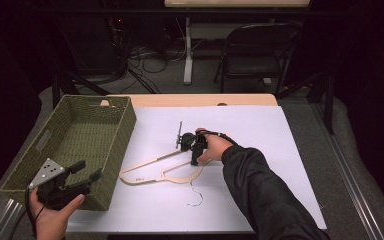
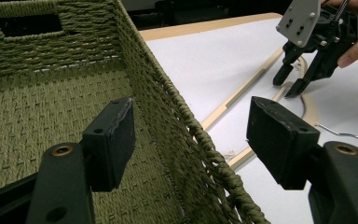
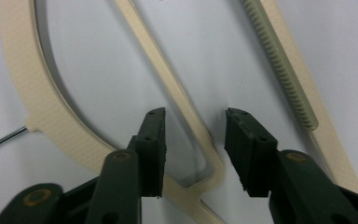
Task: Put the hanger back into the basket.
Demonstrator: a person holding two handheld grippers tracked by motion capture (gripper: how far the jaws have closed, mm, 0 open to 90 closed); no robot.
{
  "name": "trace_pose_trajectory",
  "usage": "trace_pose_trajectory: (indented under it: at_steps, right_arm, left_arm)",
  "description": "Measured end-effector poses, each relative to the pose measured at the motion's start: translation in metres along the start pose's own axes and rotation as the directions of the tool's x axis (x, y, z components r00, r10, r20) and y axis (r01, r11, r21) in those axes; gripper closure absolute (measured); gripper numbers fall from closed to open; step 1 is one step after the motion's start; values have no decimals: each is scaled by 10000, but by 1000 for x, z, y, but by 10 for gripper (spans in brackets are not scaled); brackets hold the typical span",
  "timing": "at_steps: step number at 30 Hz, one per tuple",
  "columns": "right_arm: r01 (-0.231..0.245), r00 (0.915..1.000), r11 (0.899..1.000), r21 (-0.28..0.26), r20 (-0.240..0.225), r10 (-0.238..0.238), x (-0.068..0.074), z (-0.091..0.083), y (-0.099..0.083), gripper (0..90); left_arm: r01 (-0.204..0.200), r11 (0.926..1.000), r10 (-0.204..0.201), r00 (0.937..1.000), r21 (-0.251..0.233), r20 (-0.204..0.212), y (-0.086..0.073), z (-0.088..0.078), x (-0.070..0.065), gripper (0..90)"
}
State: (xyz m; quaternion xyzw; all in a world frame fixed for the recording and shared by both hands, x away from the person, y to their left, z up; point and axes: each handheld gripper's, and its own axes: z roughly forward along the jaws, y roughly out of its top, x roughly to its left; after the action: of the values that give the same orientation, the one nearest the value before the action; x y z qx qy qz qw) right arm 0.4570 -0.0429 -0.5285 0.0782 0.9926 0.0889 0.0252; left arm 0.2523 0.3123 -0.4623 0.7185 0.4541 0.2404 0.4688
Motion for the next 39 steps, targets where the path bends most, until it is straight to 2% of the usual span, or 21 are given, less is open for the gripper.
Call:
trace_pose_trajectory:
  at_steps: [1,2,6,7,11,12,13,18,22,25,30,31,32,33,34,35,36,37,38,39]
  right_arm:
    - [5,10000,10000,92,-78,-5,0,-1,0,654]
    - [107,9999,9998,144,42,-108,1,0,0,728]
    - [363,9991,9979,533,180,-373,7,-2,-1,759]
    - [898,9956,9913,964,172,-919,12,-3,-4,802]
    - [1210,9926,9835,1346,-42,-1215,15,-4,-9,855]
    - [998,9950,9845,1443,-92,-995,15,-5,-13,856]
    - [853,9962,9876,1315,-291,-822,14,-7,-16,857]
    - [862,9958,9871,1347,-415,-813,15,-8,-18,858]
    - [805,9962,9900,1162,-417,-761,16,-11,-18,858]
    - [722,9962,9927,966,-556,-671,19,-15,-20,858]
    - [665,9962,9940,867,-625,-612,26,-23,-26,858]
    - [652,9958,9952,730,-684,-602,28,-30,-28,858]
    - [652,9958,9952,730,-684,-602,28,-30,-28,858]
    - [529,9955,9967,612,-816,-478,30,-37,-30,858]
    - [529,9955,9967,612,-816,-478,30,-37,-30,858]
    - [489,9948,9982,355,-915,-455,32,-45,-31,858]
    - [489,9948,9982,355,-915,-455,32,-45,-31,858]
    - [464,9934,9987,207,-1063,-439,34,-52,-32,858]
    - [464,9934,9987,207,-1063,-439,34,-52,-32,858]
    - [419,9920,9991,5,-1194,-415,37,-59,-33,858]
  left_arm:
    - [-4,10000,4,10000,5,-2,0,0,0,326]
    - [-6,10000,6,10000,6,-4,0,0,0,325]
    - [-4,10000,4,10000,-16,-5,0,-1,0,325]
    - [1,10000,-1,10000,-33,-3,0,-1,0,326]
    - [-7,10000,6,10000,-28,-13,0,-1,0,326]
    - [-15,10000,15,10000,-19,-20,1,-1,0,326]
    - [-12,10000,12,10000,-31,-18,1,-1,-1,326]
    - [-106,9999,106,9999,-32,17,2,-1,-3,327]
    - [-268,9996,269,9995,-57,176,3,-1,-6,338]
    - [-406,9991,409,9989,-91,243,4,0,-10,339]
    - [-626,9979,635,9962,-161,591,8,4,-21,338]
    - [-838,9964,845,9927,-109,862,10,8,-30,338]
    - [-838,9964,845,9927,-109,862,10,8,-30,338]
    - [-1049,9945,1048,9894,-38,1001,11,11,-36,338]
    - [-1187,9929,1179,9864,-3,1144,12,14,-41,338]
    - [-1430,9897,1409,9799,46,1416,14,19,-50,338]
    - [-1430,9897,1409,9799,46,1416,14,19,-50,338]
    - [-1548,9879,1524,9764,39,1529,14,22,-55,338]
    - [-1682,9857,1641,9715,100,1711,15,27,-61,338]
    - [-1892,9817,1817,9636,198,1963,15,34,-70,338]
